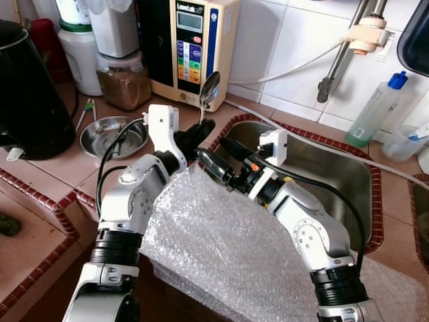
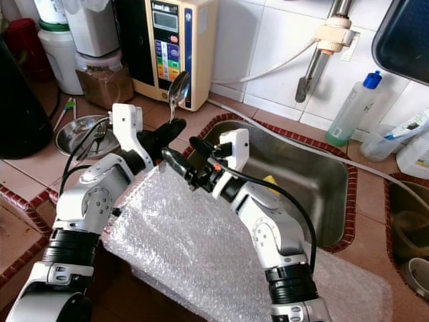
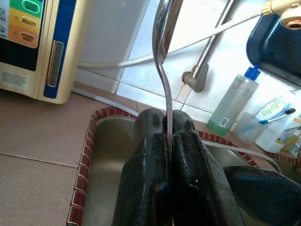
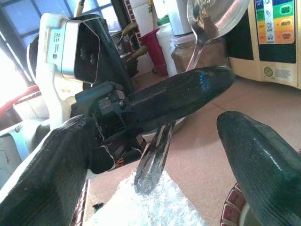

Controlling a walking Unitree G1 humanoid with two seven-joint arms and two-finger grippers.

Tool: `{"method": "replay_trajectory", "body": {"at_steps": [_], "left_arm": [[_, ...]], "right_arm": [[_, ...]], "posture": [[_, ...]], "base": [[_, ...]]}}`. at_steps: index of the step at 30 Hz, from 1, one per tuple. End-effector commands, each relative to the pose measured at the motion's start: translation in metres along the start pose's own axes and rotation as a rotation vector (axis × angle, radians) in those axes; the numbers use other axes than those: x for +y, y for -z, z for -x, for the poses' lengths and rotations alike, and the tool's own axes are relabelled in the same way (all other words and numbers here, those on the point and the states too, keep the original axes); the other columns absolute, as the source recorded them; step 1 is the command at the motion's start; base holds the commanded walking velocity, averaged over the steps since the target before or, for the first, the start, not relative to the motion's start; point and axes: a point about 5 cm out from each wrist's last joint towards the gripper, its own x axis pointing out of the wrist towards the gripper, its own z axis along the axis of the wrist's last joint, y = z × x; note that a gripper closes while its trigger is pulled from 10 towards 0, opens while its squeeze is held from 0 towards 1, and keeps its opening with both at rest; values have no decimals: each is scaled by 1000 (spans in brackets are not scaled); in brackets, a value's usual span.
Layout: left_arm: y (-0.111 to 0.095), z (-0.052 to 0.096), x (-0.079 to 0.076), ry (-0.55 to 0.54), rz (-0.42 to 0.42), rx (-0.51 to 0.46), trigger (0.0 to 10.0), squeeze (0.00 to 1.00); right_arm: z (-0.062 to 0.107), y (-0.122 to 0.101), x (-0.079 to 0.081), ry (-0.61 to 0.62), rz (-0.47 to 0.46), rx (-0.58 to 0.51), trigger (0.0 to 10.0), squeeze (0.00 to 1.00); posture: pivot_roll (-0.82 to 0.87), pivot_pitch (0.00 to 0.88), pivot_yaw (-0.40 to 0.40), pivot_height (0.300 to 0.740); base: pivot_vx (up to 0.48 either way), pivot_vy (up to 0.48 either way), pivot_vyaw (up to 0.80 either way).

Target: Kitchen organization

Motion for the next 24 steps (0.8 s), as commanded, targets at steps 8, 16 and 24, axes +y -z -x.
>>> {"method": "replay_trajectory", "body": {"at_steps": [8,16,24], "left_arm": [[4,-10,-10,19,-116,0,0,0],[-26,-4,29,-317,-227,-145,0,0],[-31,-5,31,-355,-243,-187,0,0]], "right_arm": [[43,-5,-19,22,75,118,10000,0],[68,-22,-20,-26,53,117,10000,0],[70,-24,-21,-10,81,124,10000,0]], "posture": [[-39,0,-59,740],[-52,0,-48,740],[-52,0,-48,740]], "base": [[0,0,0],[0,0,0],[0,0,0]]}}
